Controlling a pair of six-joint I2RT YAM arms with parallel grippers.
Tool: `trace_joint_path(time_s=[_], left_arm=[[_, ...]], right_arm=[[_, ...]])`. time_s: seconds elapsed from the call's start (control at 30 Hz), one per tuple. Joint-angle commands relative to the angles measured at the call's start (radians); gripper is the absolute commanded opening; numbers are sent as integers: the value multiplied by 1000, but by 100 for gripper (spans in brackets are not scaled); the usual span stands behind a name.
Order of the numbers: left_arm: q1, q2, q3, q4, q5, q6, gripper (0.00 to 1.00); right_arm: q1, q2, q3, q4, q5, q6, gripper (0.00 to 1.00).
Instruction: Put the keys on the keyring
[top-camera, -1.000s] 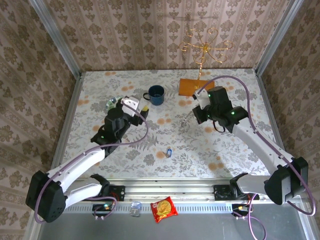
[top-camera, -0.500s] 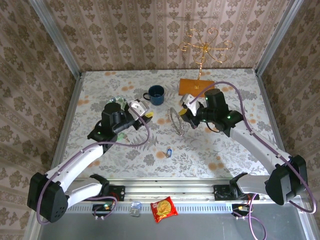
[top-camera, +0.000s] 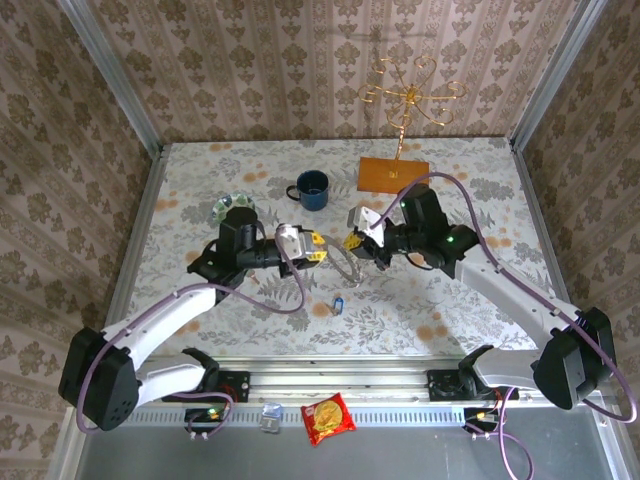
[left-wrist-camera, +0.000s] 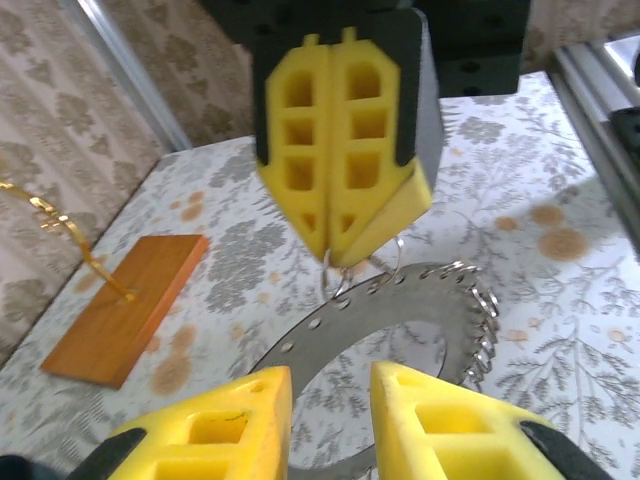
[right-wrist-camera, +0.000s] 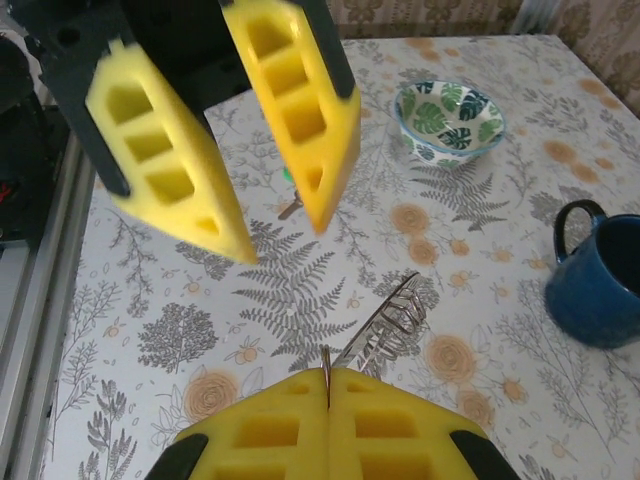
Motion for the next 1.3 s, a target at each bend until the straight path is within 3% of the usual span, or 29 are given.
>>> trace_joint_path(time_s=[0.0, 0.3, 0.7, 0.93, 1.07, 1.2, 1.27], left_arm=[[-21, 20, 41, -52, 63, 65, 27], [-50, 59, 57, -47, 61, 72, 24], [-61, 77, 58, -17, 48, 46, 8], [-69, 88, 47, 22, 52, 19, 0], [-75, 94, 22, 90, 55, -8, 0], [-77, 94, -34, 213, 43, -48, 0], [-80, 100, -63, 282, 39, -71, 0]], right_arm=[[28, 7, 48, -39, 9, -53, 0], [94, 27, 95, -110, 116, -119, 0], [153, 61, 140, -156, 181, -172, 0], [158, 61, 147, -146, 147, -145, 0], [147, 54, 131, -113, 113, -111, 0], [82, 14, 66, -48, 69, -64, 32], [38, -10, 22, -6, 32, -33, 39]])
